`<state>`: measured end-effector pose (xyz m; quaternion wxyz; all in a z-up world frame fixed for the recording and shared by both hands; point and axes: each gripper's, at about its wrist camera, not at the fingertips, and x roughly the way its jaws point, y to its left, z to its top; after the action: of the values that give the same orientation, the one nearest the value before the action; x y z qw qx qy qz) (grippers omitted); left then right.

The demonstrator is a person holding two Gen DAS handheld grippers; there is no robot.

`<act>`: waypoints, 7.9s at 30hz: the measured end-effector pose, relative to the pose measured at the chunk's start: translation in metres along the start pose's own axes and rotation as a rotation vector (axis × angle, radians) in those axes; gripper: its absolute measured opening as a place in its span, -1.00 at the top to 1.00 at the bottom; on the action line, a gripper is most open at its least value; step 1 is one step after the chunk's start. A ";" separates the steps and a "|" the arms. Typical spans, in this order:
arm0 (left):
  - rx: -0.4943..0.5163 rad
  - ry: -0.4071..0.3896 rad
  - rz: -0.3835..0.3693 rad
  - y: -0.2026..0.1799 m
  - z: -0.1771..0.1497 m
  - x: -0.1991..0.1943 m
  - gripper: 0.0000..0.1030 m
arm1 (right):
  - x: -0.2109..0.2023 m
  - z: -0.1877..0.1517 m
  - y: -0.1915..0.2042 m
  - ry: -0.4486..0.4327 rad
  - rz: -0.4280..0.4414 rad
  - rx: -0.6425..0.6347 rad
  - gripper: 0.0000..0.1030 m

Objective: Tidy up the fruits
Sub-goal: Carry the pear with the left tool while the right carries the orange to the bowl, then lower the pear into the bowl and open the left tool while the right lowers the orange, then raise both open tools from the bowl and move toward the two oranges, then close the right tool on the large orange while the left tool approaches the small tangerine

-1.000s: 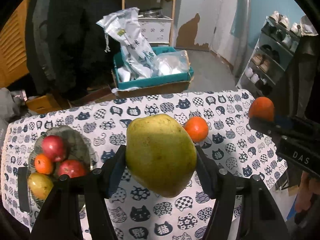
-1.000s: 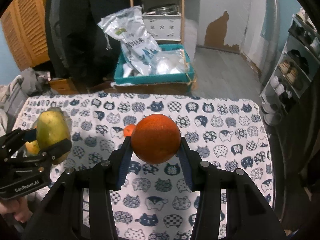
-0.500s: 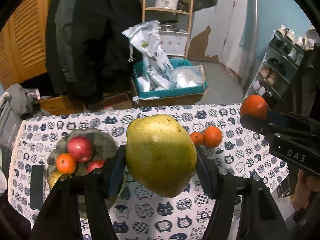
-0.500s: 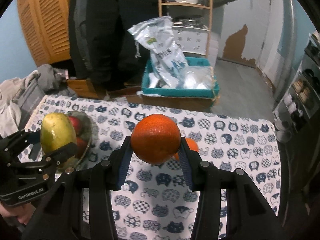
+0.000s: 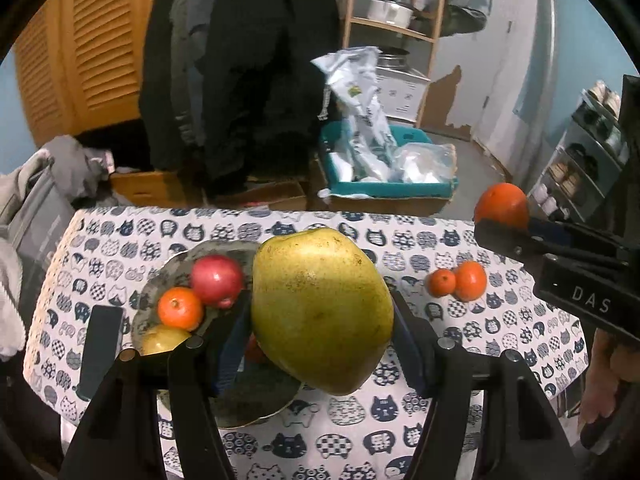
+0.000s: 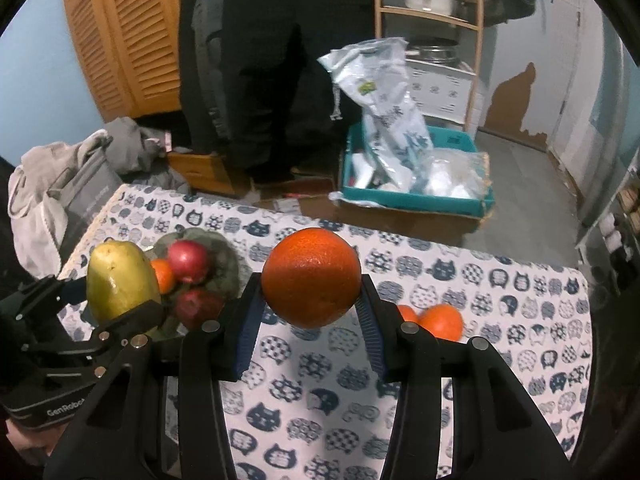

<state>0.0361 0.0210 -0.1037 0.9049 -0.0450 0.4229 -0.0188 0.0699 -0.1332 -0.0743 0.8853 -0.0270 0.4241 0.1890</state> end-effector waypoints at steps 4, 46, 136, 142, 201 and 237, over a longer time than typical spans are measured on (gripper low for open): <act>-0.024 0.006 0.016 0.016 -0.003 0.001 -0.30 | 0.012 0.005 0.016 0.012 0.023 -0.015 0.13; -0.182 0.322 0.075 0.106 -0.072 0.092 -0.30 | 0.132 -0.031 0.090 0.272 0.112 -0.104 0.13; -0.171 -0.019 0.122 0.089 0.009 -0.001 -0.74 | 0.041 0.021 0.031 0.043 -0.040 -0.056 -0.41; -0.146 -0.044 0.096 0.069 0.017 -0.011 -0.74 | 0.015 0.018 0.003 0.010 -0.069 -0.016 -0.42; 0.103 0.216 0.002 -0.103 0.018 0.176 -0.97 | 0.130 -0.077 -0.172 0.291 -0.082 0.201 -0.48; 0.192 0.322 -0.105 -0.187 -0.002 0.233 -0.97 | 0.094 -0.125 -0.251 0.255 -0.238 0.366 -0.26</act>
<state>0.1845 -0.1825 -0.2650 0.8233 0.0232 0.5557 -0.1133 0.1210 -0.3626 -0.2541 0.8308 0.0606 0.5532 -0.0013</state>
